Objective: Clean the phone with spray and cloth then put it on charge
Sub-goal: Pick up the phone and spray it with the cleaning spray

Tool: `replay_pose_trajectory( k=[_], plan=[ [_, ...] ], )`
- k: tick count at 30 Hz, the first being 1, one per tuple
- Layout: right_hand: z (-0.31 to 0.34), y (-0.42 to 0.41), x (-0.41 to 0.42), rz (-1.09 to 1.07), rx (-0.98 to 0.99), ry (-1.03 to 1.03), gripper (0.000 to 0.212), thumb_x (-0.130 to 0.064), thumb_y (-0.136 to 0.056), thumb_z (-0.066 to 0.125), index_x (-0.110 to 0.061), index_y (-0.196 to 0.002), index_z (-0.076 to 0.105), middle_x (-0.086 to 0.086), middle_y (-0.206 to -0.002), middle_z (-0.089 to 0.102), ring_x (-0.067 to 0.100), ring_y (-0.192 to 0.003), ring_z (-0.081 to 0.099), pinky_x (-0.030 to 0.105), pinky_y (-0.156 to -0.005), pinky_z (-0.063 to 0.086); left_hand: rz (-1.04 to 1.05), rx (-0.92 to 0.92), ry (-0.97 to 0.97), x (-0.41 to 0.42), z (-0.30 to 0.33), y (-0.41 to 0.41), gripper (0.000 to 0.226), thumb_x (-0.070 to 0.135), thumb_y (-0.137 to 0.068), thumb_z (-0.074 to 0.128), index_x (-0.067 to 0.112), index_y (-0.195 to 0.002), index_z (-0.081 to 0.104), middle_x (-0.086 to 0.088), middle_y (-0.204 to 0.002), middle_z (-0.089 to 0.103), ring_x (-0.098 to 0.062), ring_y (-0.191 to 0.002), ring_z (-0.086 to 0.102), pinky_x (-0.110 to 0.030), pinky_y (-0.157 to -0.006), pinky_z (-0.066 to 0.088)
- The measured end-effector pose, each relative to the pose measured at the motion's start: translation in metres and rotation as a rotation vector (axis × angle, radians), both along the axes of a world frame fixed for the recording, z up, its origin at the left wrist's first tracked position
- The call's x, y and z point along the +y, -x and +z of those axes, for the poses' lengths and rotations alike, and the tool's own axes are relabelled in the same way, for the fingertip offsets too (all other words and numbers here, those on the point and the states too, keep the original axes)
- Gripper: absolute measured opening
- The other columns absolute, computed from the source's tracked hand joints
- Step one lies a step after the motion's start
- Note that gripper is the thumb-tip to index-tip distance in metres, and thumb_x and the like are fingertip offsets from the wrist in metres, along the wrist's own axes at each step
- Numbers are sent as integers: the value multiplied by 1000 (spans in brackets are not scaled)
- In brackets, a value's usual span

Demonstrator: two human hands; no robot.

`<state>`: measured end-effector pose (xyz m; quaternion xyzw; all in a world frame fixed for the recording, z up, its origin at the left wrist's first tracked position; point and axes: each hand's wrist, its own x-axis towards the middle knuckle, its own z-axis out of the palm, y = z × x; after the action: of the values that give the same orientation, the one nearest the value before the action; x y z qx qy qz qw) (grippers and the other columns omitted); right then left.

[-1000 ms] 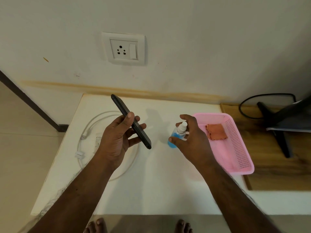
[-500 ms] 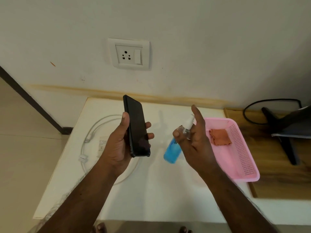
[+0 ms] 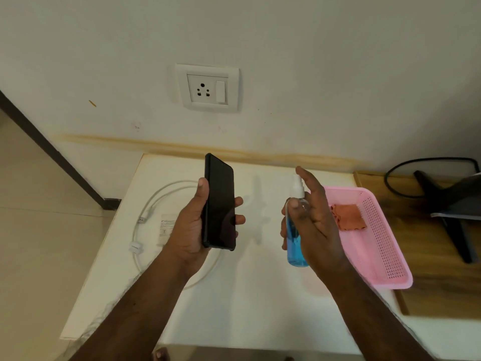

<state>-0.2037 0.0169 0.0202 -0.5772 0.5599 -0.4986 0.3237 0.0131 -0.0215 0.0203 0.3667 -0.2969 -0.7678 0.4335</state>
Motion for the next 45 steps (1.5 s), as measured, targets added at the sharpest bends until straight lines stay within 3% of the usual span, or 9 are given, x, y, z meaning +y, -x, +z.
replay_pose_trajectory(
  k=[6, 9, 14, 18, 22, 27, 35, 40, 45],
  plan=[
    [0, -8, 2, 48, 266, -49, 68, -54, -81, 63, -66, -138, 29, -38, -104, 56, -1, -74, 66, 29, -63, 61, -18, -62, -17, 2, 2, 1, 60, 66, -95, 36, 25, -130, 63, -16, -121, 70, -32, -89, 69, -43, -78, 53],
    [0, -9, 2, 29, 301, -36, 63, -52, -82, 61, -63, -137, 33, -36, -104, 57, 4, -72, 67, 40, -63, 63, -24, -80, -17, 2, 1, 2, 59, 66, -95, 36, 26, -129, 63, -15, -120, 71, -32, -89, 69, -43, -78, 53],
    [1, -12, 1, -41, 293, 8, 62, -49, -85, 65, -63, -136, 33, -36, -101, 57, 2, -80, 66, 36, -62, 63, -43, -76, -17, 2, 0, 2, 59, 67, -93, 37, 27, -127, 64, -15, -122, 70, -31, -89, 69, -44, -80, 52],
    [-2, -7, -4, -147, 279, 22, 67, -42, -88, 69, -65, -137, 31, -32, -108, 57, 9, -87, 66, 43, -73, 63, -68, -23, -22, 1, -2, 0, 61, 67, -93, 38, 26, -132, 63, -19, -126, 67, -35, -94, 68, -45, -79, 52],
    [-5, 1, -5, -208, 262, 27, 67, -34, -90, 70, -65, -136, 33, -12, -103, 64, 13, -81, 68, 44, -73, 63, -105, 41, -21, 0, -3, -1, 63, 68, -93, 39, 24, -133, 62, -22, -131, 63, -37, -96, 66, -44, -78, 53],
    [-6, 5, -5, -224, 247, 36, 64, -30, -91, 69, -63, -134, 35, -20, -80, 61, 4, -73, 67, 21, -60, 60, -146, 61, -10, 0, -2, 0, 66, 68, -92, 40, 23, -135, 60, -22, -131, 63, -37, -95, 65, -43, -77, 53],
    [1, 8, -5, -344, 191, 66, 59, -39, -92, 65, -48, -141, 35, -18, -82, 62, 12, -72, 68, 24, -61, 60, -166, 64, -17, 1, 0, 1, 64, 66, -95, 37, 21, -135, 61, -23, -131, 63, -36, -92, 66, -43, -77, 53],
    [-1, 14, -3, -373, 256, 15, 57, -41, -95, 61, -42, -144, 32, -35, -90, 55, -5, -87, 62, 5, -62, 49, -128, 83, -17, 1, -1, -1, 62, 63, -97, 34, 23, -135, 61, -23, -133, 61, -41, -102, 62, -46, -83, 50],
    [-6, 17, -6, -251, 297, -121, 48, -39, -92, 65, -31, -134, 43, -9, -116, 63, 10, -98, 64, 34, -92, 56, -108, 139, 11, 0, -3, -3, 61, 60, -99, 33, 21, -138, 58, -21, -138, 58, -43, -111, 60, -50, -90, 50]
  ],
)
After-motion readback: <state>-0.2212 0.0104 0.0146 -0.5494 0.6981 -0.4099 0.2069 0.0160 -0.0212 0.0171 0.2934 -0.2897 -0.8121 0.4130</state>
